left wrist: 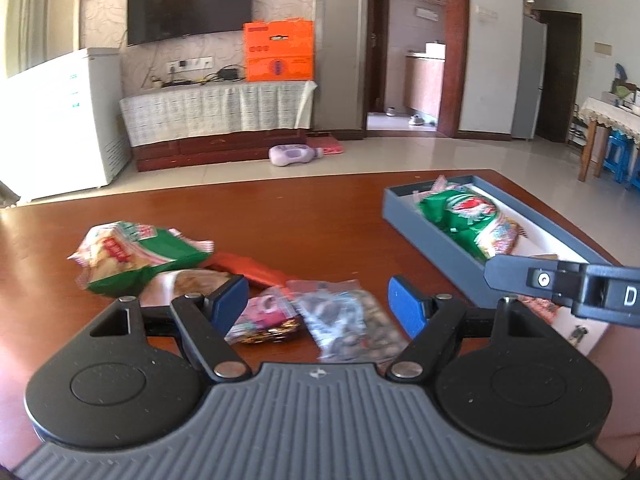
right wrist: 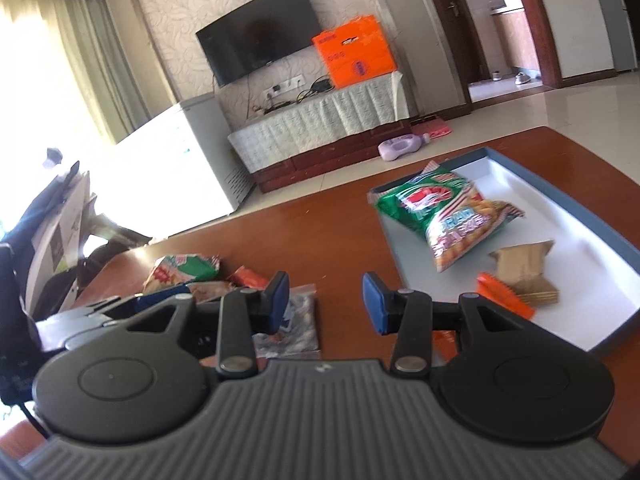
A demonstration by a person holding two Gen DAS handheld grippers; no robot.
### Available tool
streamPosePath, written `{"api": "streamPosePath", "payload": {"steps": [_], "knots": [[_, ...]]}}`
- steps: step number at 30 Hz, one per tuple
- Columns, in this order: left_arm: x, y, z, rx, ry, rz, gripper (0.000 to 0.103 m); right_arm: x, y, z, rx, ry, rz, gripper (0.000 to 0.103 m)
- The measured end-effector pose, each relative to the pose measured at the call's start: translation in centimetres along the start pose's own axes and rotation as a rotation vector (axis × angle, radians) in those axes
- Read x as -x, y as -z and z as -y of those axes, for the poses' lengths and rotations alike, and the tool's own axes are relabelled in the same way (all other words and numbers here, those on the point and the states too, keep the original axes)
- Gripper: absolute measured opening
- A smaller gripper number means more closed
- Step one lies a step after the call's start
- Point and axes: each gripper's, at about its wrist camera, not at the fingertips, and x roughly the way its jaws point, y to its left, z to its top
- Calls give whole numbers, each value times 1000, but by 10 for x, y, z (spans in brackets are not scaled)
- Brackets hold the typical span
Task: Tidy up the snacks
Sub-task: 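Withdraw both open tools from the box back toward the remaining snacks, then grasp the pink candy stick with the left tool while the right tool reaches the clear nut bag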
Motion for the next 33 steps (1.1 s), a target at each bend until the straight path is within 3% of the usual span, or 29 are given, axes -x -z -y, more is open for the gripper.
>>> {"api": "streamPosePath", "payload": {"steps": [13,18,22,25,33], "knots": [[-2,8,-55,36,-77,-21,81,-29,13,-28,111,-18,-122,45],[3,4,-79,103,-93,-2,81,-40,18,-36,153,-18,-162,51],[9,-1,-94,179,-92,14,84,-49,25,-51,250,14,-172,66],[4,1,-93,172,-94,-6,84,-54,28,-58,292,51,-154,74],[-5,6,-97,158,-103,-31,84,-88,24,-61,254,72,-174,75]]}}
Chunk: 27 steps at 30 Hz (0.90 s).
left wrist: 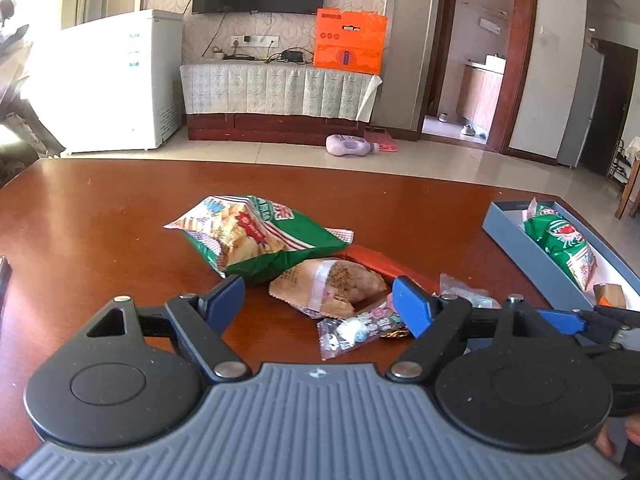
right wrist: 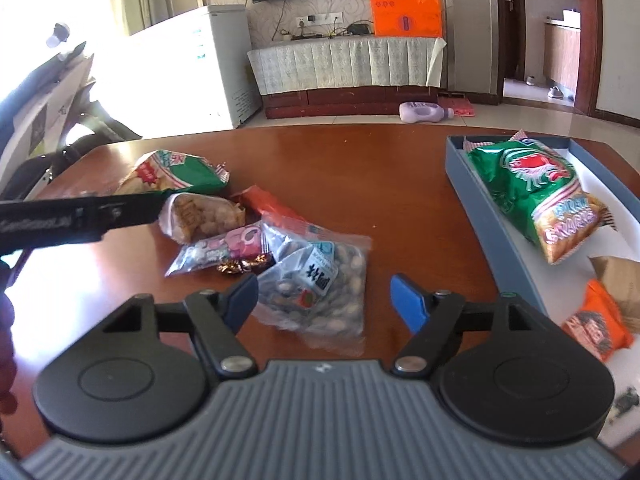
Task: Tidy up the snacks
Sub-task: 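Grasp the pink candy stick with the left tool while the right tool reaches the clear nut bag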
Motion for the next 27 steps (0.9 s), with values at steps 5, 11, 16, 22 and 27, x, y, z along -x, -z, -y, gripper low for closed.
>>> {"api": "streamPosePath", "payload": {"steps": [5,11,16,22,27], "knots": [[-3,3,-9,-15,-21,-4,84,-15,-2,-3,-25,4,-20,78],[-6,5,-11,-31,1,-20,84,-17,-1,-1,-19,-21,-35,72],[-5,6,-4,-58,25,-14,84,-10,-2,6,-8,-86,-64,31],[-8,9,19,-161,108,18,84,13,1,16,64,-61,-117,17],[-28,16,42,-288,186,35,84,24,1,31,7,-53,-112,20]]}}
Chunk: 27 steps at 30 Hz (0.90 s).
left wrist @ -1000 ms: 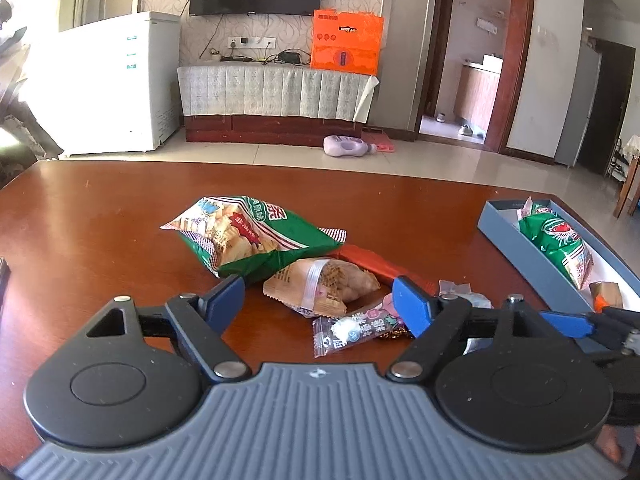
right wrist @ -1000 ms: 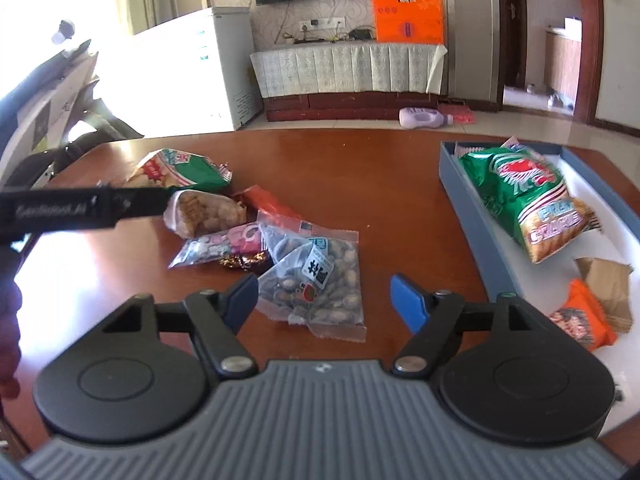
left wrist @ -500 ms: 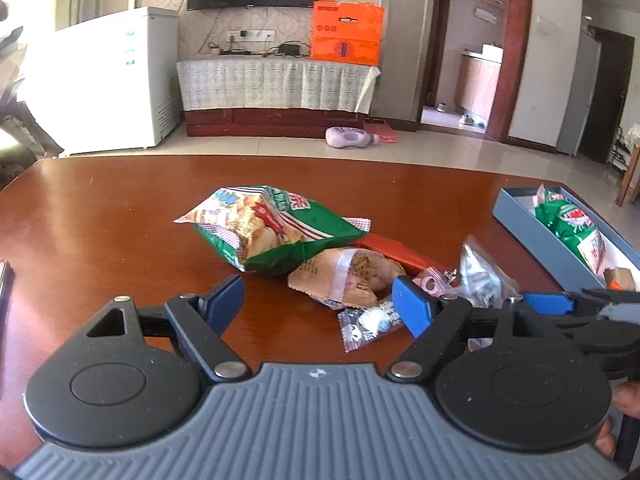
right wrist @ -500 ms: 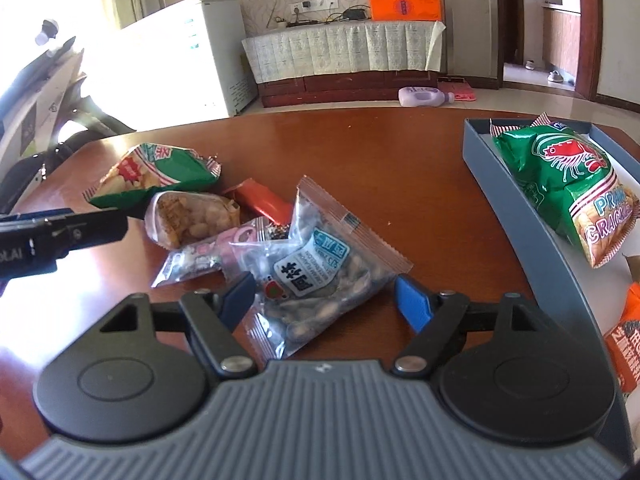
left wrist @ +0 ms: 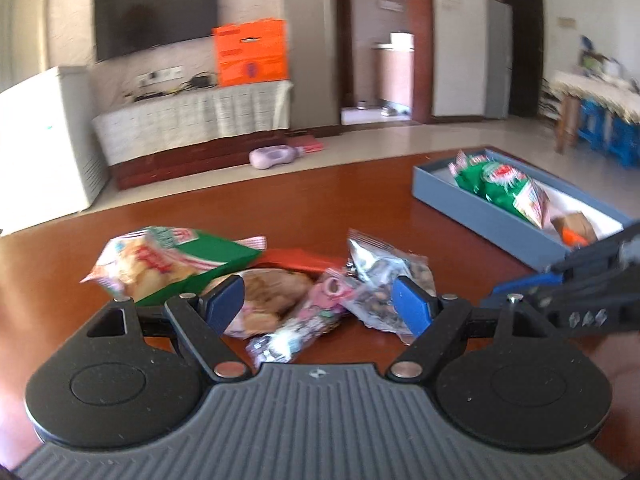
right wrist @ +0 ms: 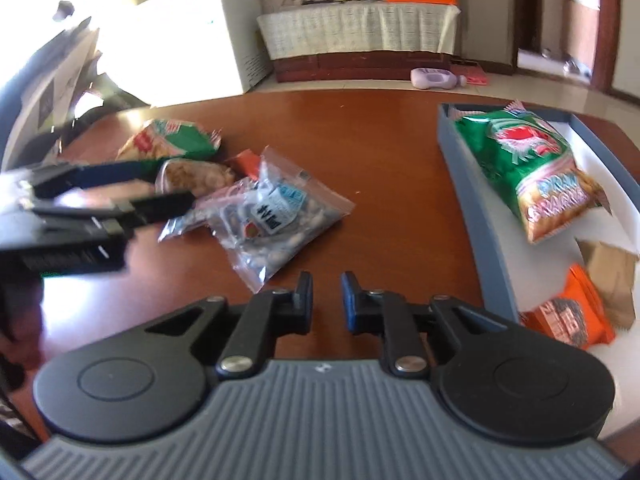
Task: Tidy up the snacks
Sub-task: 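Grasp the pink candy stick with the left tool while the right tool reaches the clear nut bag, then close the right tool on the clear nut bag and lift it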
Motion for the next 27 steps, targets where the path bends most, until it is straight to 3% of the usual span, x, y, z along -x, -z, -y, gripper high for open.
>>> {"api": "streamPosePath", "payload": {"steps": [10,13,16,20,23,24,26,27], "knots": [[-23,14,-23,-33,158,3,82,-4,-6,2,18,7,-2,20],[-24,18,-20,-73,231,-19,72,-5,-7,-4,26,4,15,20],[-29,19,-15,-102,244,-50,67,-6,-8,-8,31,2,16,20],[-30,23,-21,-88,251,-82,44,-9,-8,-9,12,19,27,20],[-27,26,-30,-59,249,-104,19,-12,-11,-10,-42,3,52,21],[-25,26,-33,-47,253,-115,17,-13,-11,-11,-64,0,63,22],[-19,27,-37,-25,246,-126,17,-17,-12,-17,-91,20,94,51],[-16,27,-38,-24,237,-129,17,-18,-13,-22,-99,45,119,59]]}}
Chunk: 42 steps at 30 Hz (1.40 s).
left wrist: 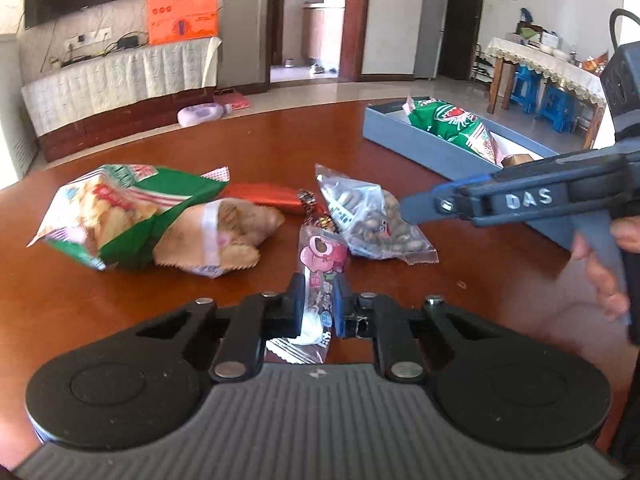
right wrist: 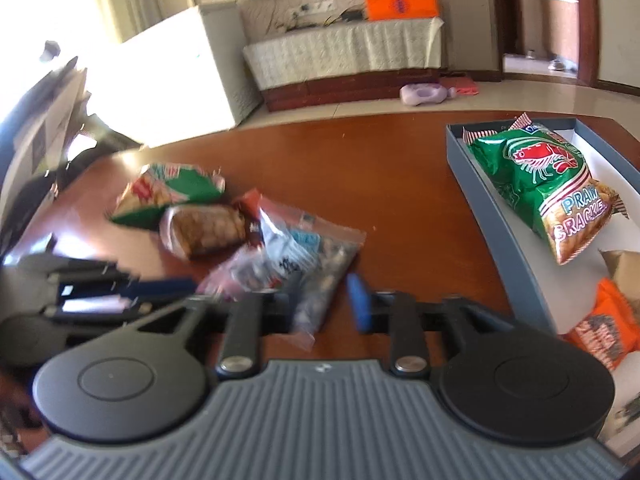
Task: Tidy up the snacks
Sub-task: 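Close the right tool on the clear nut bag and lift it, then carry the candy stick in the left tool and the nut bag in the right tool to the box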
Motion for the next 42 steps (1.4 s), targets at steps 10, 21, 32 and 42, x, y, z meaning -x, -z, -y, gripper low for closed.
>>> {"api": "streamPosePath", "payload": {"steps": [10,21,32,42], "knots": [[8,5,-6,16,-97,-49,19,-22,0,-28,14,107,89,80],[1,3,-7,31,-111,-59,46,-30,2,-9,92,22,-64,63],[3,2,10,16,-127,-74,19,-6,7,-4,75,-11,-95,62],[20,-11,22,132,-182,-24,18,23,6,-3,101,-48,-78,62]]}}
